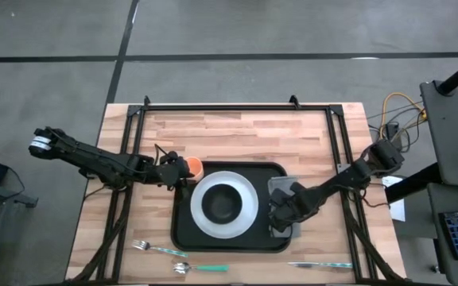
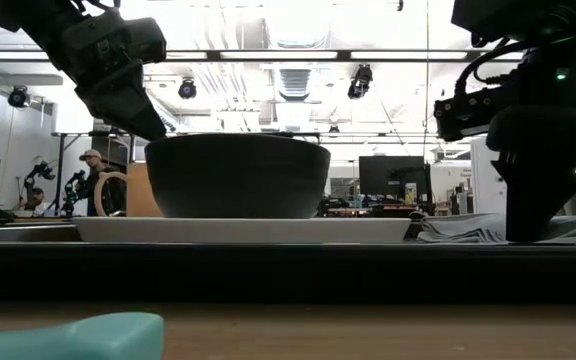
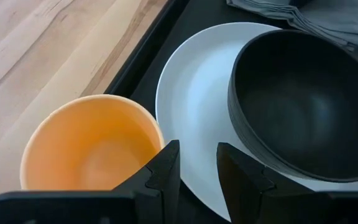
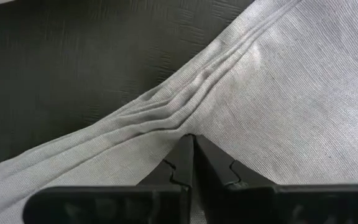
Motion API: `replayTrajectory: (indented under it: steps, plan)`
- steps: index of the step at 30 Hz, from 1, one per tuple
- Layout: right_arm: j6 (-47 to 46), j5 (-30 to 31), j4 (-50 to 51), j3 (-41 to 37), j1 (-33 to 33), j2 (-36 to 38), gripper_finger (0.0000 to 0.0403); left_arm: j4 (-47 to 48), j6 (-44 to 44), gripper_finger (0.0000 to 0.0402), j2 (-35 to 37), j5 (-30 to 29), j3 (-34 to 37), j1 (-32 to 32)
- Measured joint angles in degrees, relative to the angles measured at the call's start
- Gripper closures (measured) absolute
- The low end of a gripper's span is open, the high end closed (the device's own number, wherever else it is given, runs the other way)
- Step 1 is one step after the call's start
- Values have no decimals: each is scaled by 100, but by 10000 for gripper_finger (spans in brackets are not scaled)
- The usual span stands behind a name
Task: Set up tray
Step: Adjust the gray table napkin on the black serving tray
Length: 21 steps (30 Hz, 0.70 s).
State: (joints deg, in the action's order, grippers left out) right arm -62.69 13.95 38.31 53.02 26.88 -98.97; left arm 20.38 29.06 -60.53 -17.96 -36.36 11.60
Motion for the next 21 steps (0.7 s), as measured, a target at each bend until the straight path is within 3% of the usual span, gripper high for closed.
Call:
replayTrajectory:
  steps: [21]
  plan:
    - [655, 142, -427, 268, -209, -56, 395, -30, 0, 315, 0, -2, 0, 0]
